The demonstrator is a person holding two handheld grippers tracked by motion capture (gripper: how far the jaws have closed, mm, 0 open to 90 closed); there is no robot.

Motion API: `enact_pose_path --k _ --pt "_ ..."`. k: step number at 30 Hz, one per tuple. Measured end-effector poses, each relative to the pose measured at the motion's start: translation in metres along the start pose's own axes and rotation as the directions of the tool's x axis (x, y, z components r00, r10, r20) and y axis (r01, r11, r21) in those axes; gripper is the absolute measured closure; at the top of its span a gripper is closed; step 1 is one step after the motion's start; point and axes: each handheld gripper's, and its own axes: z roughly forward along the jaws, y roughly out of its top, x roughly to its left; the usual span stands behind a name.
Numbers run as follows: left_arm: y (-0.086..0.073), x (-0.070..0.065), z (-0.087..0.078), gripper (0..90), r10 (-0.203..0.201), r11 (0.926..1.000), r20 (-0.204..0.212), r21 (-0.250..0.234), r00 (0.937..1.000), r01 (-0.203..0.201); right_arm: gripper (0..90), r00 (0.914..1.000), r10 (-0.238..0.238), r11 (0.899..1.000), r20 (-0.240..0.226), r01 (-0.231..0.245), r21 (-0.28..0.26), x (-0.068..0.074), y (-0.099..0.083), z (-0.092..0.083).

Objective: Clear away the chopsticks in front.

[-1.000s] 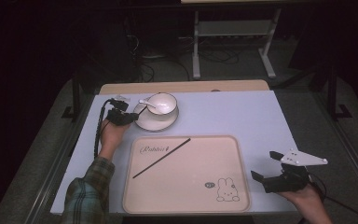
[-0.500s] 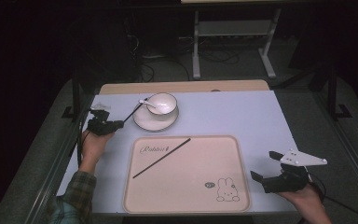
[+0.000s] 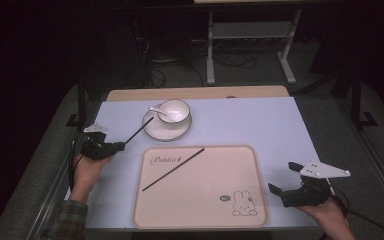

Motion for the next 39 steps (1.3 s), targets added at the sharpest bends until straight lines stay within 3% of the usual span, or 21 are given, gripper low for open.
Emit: enact_pose_path --k 8,14,25,33,39 --pt "-0.008 -0.017 -0.01 85.5 0.021 0.9998 0.042 -0.008 0.9989 -0.021 0.0 1.0 -0.002 1.0 -0.001 0.002 0.001 0.0 0.0 0.0" --pt "-0.01 -0.034 -0.012 85.4 0.051 0.9987 0.091 -0.008 0.9946 -0.05 0.0 1.0 -0.003 1.0 0.0 0.003 0.001 0.0 0.0 0.0" --pt "-0.009 -0.078 0.003 85.4 0.125 0.9913 0.192 0.017 0.9735 -0.131 0.0 1.0 -0.006 1.0 -0.002 0.006 0.003 0.0 0.0 0.001" --pt "-0.006 -0.112 0.025 85.4 0.172 0.9807 0.259 0.047 0.9505 -0.19 0.0 1.0 -0.006 1.0 -0.001 0.006 0.004 0.0 0.0 0.001" --pt "-0.006 -0.129 0.037 85.4 0.195 0.9747 0.254 0.058 0.9473 -0.216 0.0 1.0 -0.006 1.0 -0.001 0.006 0.006 0.0 0.0 0.002"
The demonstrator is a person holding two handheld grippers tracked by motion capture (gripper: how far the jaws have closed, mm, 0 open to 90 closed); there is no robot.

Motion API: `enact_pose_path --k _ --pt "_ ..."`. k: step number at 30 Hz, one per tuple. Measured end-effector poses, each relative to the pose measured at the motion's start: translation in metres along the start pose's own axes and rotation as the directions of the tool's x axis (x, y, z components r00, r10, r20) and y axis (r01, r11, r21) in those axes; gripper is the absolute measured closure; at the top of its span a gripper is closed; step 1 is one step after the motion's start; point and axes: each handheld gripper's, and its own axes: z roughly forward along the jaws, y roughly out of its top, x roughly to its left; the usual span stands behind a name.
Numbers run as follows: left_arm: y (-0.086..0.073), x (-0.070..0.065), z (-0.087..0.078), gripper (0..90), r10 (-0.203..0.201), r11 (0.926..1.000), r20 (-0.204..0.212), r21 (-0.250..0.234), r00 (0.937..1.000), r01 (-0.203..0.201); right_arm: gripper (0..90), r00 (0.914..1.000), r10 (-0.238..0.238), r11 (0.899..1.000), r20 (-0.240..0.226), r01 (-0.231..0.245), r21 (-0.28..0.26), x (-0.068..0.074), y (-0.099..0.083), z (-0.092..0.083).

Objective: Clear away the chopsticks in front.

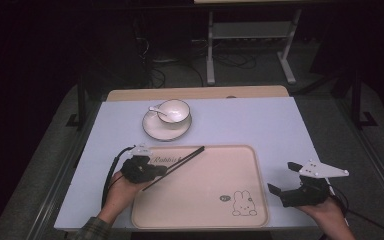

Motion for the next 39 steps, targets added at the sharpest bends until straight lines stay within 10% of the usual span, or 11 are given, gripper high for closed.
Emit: enact_pose_path --k 25,39 --pt "-0.008 -0.005 0.02 80.8 0.015 0.9977 -0.032 0.067 0.9994 -0.012 0.0 1.0 -0.002 1.0 -0.005 0.002 -0.003 0.0 0.001 0.0" --pt "0.054 -0.013 0.062 89.4 0.12 0.9917 0.061 0.037 0.9909 -0.123 0.0 1.0 -0.005 1.0 -0.006 0.005 0.003 0.001 0.001 0.002"
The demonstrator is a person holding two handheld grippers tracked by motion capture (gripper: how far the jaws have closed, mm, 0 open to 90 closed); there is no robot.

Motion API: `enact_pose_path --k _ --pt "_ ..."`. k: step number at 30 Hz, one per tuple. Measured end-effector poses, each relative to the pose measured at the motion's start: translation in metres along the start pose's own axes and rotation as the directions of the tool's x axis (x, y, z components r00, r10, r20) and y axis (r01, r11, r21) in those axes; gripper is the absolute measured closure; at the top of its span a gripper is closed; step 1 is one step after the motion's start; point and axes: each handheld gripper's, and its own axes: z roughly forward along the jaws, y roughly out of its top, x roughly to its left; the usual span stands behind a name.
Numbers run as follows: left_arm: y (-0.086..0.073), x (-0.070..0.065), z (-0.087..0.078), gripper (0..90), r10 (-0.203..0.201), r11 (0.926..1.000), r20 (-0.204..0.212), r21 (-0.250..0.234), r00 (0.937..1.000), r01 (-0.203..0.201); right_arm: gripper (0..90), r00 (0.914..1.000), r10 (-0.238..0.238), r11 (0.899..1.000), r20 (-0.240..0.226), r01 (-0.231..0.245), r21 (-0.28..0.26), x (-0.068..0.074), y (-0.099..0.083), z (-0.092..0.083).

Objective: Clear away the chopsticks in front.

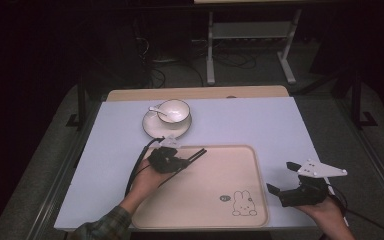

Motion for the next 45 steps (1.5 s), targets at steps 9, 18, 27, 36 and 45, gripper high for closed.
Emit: enact_pose_path --k 9,18,27,36,45 --pt "0.028 -0.002 0.051 89.3 0.049 0.9984 0.008 0.027 0.9988 -0.049 0.0 1.0 0.007 1.0 -0.005 -0.007 -0.001 -0.001 -0.001 -0.001" --pt "0.025 0.012 0.049 89.4 0.026 0.9992 -0.041 0.03 0.9988 -0.025 0.0 0.9999 0.009 1.0 -0.006 -0.009 -0.004 -0.002 -0.001 -0.001" --pt "0.009 0.023 0.03 89.4 -0.016 0.9991 -0.072 0.038 0.9973 0.019 0.0 1.0 0.006 1.0 -0.004 -0.006 -0.006 -0.002 -0.001 -0.001" --pt "-0.009 0.029 0.008 89.4 -0.043 0.9972 -0.087 0.058 0.9953 0.048 0.0 1.0 0.008 1.0 -0.001 -0.008 -0.009 -0.001 -0.001 -0.002" --pt "-0.034 0.035 -0.018 89.5 -0.081 0.9945 -0.113 0.058 0.9903 0.088 0.0 1.0 0.005 1.0 -0.002 -0.005 -0.009 -0.001 -0.001 -0.001"
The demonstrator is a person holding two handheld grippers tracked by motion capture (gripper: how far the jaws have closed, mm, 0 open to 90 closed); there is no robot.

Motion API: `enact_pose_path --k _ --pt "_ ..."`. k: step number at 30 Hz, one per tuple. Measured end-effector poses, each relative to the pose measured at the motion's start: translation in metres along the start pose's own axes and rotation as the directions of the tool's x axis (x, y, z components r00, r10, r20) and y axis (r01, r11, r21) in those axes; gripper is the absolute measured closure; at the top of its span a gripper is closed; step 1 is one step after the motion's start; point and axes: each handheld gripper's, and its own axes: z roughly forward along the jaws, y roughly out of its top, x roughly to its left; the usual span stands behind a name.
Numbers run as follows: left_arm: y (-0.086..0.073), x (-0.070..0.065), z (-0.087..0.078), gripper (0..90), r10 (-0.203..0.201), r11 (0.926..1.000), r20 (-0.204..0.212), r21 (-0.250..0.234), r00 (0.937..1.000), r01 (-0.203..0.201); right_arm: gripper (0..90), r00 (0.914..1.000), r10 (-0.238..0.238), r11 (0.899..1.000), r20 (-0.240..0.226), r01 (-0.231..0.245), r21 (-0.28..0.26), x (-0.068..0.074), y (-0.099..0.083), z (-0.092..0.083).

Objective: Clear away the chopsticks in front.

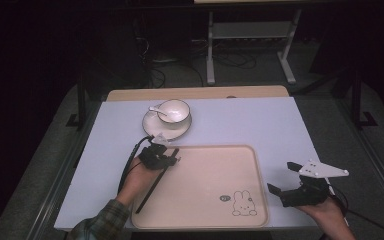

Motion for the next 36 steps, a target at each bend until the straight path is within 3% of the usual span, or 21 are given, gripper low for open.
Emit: enact_pose_path --k 15,25,27,30,36 --pt "-0.032 0.015 -0.029 89.4 -0.067 0.9978 -0.031 -0.002 0.9973 0.067 0.0 1.0 0.004 1.0 0.0 -0.004 0.0 0.0 0.0 0.0" --pt "-0.036 0.016 -0.034 89.2 -0.062 0.9981 -0.043 0.002 0.9971 0.062 0.0 1.0 -0.002 1.0 -0.002 0.002 0.001 0.0 0.0 0.0" --pt "-0.036 0.015 -0.036 86.9 -0.058 0.9983 -0.039 -0.008 0.9976 0.058 0.0 1.0 -0.001 1.0 -0.002 0.001 0.001 0.0 0.0 0.0" --pt "-0.036 0.014 -0.045 81.1 -0.07 0.9958 -0.034 -0.061 0.997 0.068 0.0 1.0 0.001 1.0 -0.004 -0.001 -0.001 0.0 0.0 0.0" --pt "-0.044 0.013 -0.064 58.3 -0.053 0.9904 -0.004 -0.128 0.9986 0.052 0.0 1.0 0.003 1.0 -0.007 -0.003 -0.006 0.0 0.0 0.0"
